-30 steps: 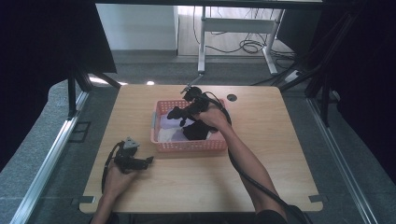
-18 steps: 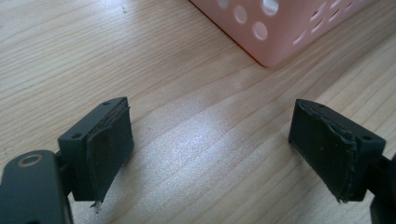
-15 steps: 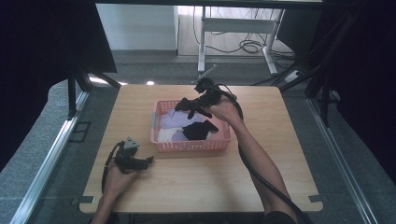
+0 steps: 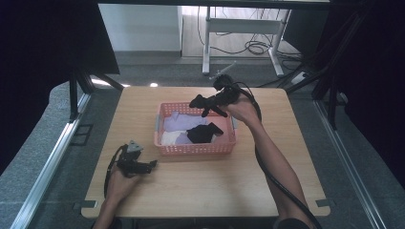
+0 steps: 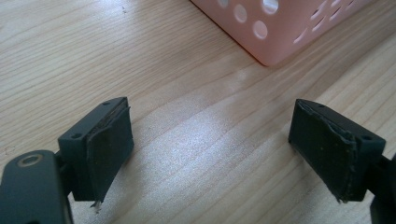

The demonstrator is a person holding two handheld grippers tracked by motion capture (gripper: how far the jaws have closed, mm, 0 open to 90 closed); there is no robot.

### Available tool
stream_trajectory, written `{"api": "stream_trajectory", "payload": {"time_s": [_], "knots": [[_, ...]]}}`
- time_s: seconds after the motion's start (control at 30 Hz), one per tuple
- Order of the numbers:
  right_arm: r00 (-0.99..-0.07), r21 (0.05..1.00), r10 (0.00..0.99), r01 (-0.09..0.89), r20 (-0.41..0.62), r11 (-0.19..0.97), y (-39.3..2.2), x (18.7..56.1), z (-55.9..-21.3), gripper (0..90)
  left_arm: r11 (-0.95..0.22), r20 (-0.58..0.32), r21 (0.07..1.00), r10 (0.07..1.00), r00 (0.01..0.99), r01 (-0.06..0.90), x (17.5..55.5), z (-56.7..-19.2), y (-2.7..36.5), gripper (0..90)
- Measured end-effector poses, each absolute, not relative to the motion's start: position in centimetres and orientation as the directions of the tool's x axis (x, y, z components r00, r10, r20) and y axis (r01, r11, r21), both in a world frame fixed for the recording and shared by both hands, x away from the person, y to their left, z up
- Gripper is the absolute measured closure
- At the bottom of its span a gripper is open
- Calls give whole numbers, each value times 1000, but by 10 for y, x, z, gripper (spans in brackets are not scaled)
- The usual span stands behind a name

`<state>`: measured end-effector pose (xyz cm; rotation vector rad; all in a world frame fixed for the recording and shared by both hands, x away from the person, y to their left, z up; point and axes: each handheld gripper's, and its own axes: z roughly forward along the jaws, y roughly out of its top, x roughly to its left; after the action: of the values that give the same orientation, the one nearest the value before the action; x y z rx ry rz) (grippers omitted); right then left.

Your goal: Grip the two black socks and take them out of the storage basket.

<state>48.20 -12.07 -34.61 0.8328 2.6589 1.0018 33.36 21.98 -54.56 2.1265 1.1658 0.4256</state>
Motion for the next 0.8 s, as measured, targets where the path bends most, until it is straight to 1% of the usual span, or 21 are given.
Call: {"api": "stream_trajectory", "payload": {"time_s": [0.4,0.8], "knots": [[-791,669,612,466,20,580,-158,479,-339,843,-379,-32,688,836,548,618,334,-546,220,135],[-734,672,679,501,-3,545,-199,474,-336,844,-378,-32,690,837,547,618,333,-546,219,134]]}}
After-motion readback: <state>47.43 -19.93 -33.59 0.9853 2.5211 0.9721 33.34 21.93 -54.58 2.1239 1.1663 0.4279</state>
